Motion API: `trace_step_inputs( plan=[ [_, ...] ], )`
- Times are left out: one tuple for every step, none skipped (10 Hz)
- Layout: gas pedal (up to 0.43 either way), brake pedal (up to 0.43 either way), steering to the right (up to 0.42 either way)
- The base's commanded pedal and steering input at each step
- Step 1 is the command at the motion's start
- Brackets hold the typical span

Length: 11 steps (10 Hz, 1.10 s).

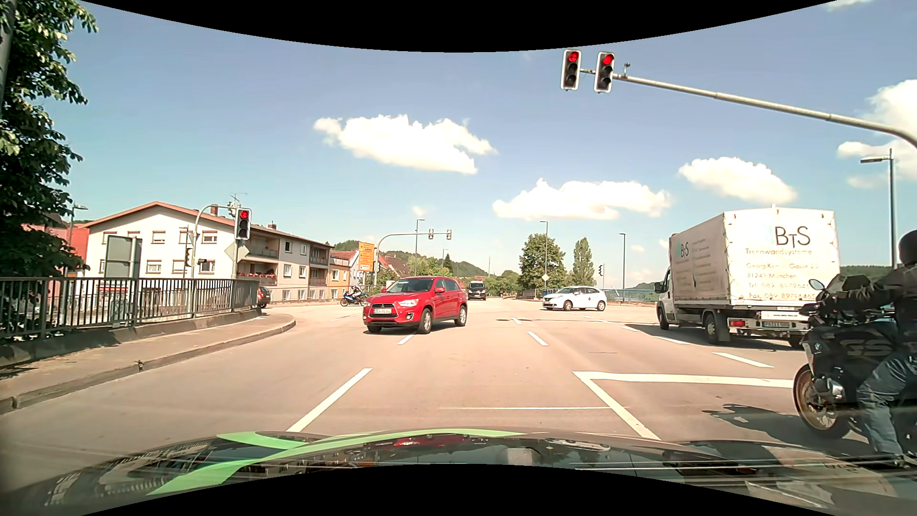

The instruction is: Follow the waypoints while adhering to traffic rules and regulations

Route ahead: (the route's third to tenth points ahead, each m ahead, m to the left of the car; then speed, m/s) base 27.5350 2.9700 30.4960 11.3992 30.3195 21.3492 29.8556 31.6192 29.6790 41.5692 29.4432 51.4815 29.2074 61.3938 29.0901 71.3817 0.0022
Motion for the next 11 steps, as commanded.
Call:
trace_step_inputs(
  plan=[
    [0.000, 0.274, -0.006],
    [0.000, 0.274, -0.006],
    [0.000, 0.274, -0.006],
    [0.000, 0.274, -0.006],
    [0.000, 0.274, -0.006],
    [0.000, 0.274, -0.006],
    [0.000, 0.274, -0.006],
    [0.000, 0.274, -0.006],
    [0.000, 0.274, -0.006],
    [0.000, 0.274, -0.006],
    [0.000, 0.274, -0.005]
  ],
)
